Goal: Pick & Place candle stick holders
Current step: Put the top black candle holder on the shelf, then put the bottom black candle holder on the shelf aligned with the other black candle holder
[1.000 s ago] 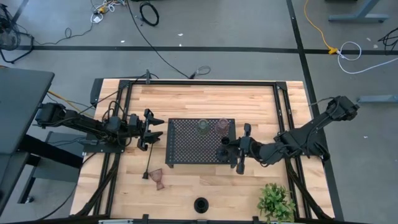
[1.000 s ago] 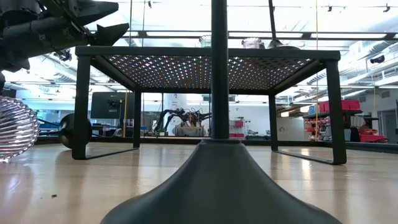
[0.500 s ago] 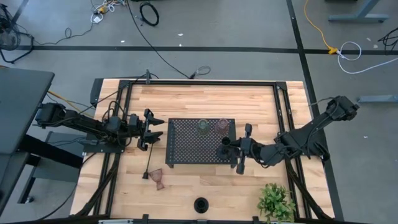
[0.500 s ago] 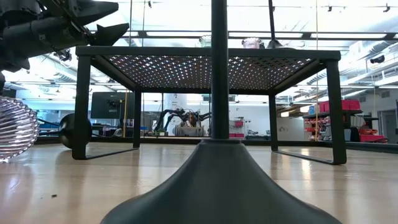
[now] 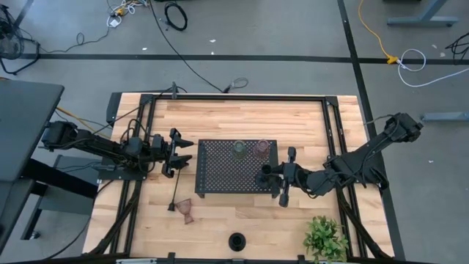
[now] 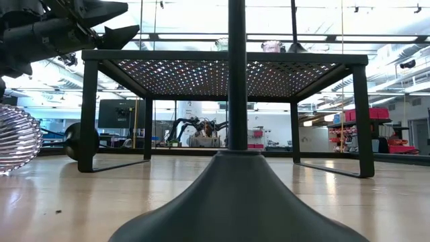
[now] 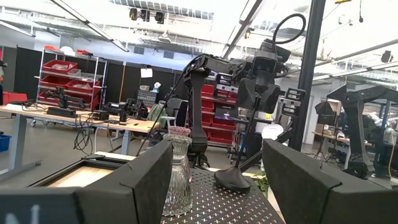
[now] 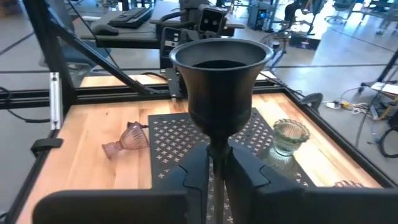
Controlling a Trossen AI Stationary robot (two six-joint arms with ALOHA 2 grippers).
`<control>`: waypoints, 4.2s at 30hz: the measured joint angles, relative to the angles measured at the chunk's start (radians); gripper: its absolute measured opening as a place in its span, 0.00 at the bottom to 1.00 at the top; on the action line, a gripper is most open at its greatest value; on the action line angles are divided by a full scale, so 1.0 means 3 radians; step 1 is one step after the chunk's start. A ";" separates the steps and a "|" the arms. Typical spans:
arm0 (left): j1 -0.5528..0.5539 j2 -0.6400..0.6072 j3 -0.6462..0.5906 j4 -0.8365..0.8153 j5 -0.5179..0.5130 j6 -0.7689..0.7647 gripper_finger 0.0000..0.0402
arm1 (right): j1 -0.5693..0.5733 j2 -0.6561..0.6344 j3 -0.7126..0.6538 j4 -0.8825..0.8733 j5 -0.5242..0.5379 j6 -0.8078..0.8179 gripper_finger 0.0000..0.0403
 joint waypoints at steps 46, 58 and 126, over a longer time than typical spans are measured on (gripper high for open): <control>-0.0001 0.0001 0.0000 0.0001 0.0003 0.0000 0.62 | 0.0000 -0.0032 0.0000 0.0166 0.0025 -0.0412 0.45; 0.0000 0.0001 0.0000 0.0002 0.0013 -0.0002 0.62 | 0.0016 -0.0153 0.0000 0.0084 0.0166 -0.0422 0.48; -0.2040 0.2679 0.2726 -0.1587 -0.0252 -0.0050 0.62 | 0.0460 -0.0856 -0.0001 -0.0732 0.0618 0.0102 0.48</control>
